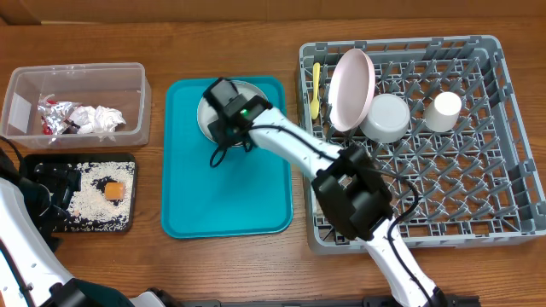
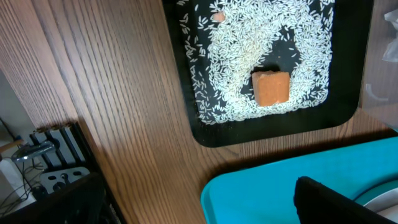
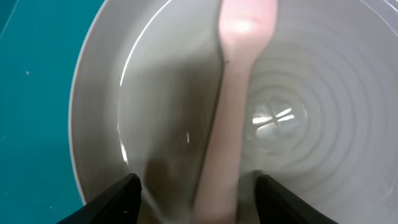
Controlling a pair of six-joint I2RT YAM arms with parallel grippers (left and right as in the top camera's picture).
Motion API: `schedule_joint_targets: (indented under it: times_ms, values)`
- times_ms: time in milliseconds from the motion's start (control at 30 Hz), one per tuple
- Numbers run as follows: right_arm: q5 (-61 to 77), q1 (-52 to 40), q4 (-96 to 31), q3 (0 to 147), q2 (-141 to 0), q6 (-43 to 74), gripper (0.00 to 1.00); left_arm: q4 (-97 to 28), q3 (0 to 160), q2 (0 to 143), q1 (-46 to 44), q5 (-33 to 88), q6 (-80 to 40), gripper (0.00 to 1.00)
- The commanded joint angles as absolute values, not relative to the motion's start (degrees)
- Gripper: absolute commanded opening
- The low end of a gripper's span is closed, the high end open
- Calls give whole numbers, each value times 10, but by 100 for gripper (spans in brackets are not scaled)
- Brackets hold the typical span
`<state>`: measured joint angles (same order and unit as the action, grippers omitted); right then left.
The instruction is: Sort waste into correct bins and load items into the dishwasher rack
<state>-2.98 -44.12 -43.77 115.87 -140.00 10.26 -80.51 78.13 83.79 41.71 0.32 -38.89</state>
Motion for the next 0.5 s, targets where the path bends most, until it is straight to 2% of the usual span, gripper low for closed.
schedule_joint_targets:
  times_ms: [0,200,267,367,467]
  values:
    - [-97,-461,-444,1157,-1425,119,63,-805,779,831,417,-4,-394,100]
    - [-109,-462,-448,1157,-1433,138,60,-805,779,831,417,-4,-394,100]
    - [-109,-460,-451,1157,-1433,138,54,-805,779,831,417,-4,-394,100]
    - [-109,-461,-451,1157,-1433,138,39,-805,779,831,417,-4,-394,100]
    - [-109,-460,-449,1157,-1433,138,30,-805,779,831,417,-4,-394,100]
